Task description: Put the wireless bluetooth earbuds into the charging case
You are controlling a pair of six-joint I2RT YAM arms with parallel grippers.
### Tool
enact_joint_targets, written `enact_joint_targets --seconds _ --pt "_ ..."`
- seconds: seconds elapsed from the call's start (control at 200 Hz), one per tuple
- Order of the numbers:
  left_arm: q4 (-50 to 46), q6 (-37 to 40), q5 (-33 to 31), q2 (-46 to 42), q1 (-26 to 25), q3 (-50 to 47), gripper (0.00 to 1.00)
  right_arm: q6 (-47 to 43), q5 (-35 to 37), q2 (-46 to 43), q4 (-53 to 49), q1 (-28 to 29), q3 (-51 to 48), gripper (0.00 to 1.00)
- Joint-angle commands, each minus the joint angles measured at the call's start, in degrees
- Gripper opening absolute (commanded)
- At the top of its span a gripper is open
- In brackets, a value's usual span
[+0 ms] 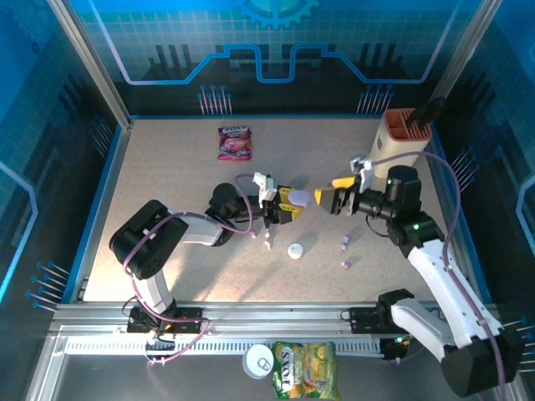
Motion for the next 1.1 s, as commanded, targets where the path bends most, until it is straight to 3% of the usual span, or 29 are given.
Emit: enact_joint_targets --seconds 0.0,0.2,0.38,0.64,1.095 --pt "1.99 0.13 0.71 -2.87 0.14 -2.31 0.38 -19.60 8.12 -2.01 -6.60 5.03 1.63 0.90" --pt "2.01 -0.63 1.25 -4.50 -0.09 -4.56 0.38 -28.22 13.07 0.15 -6.02 12.15 2.80 0.91" --pt "2.01 -1.06 1.54 -4.89 -0.21 -4.63 0.38 -30.45 16.38 3.66 -4.05 15.78 3.35 0.91" --pt "2.01 -0.07 2.08 -4.77 -0.33 -4.96 0.38 -26.33 22.05 5.20 1.02 15.27 2.62 0.89" --pt "2.01 0.83 1.90 -3.67 -0.40 -4.66 0.38 -18.95 19.51 6.57 4.18 11.52 3.89 0.87"
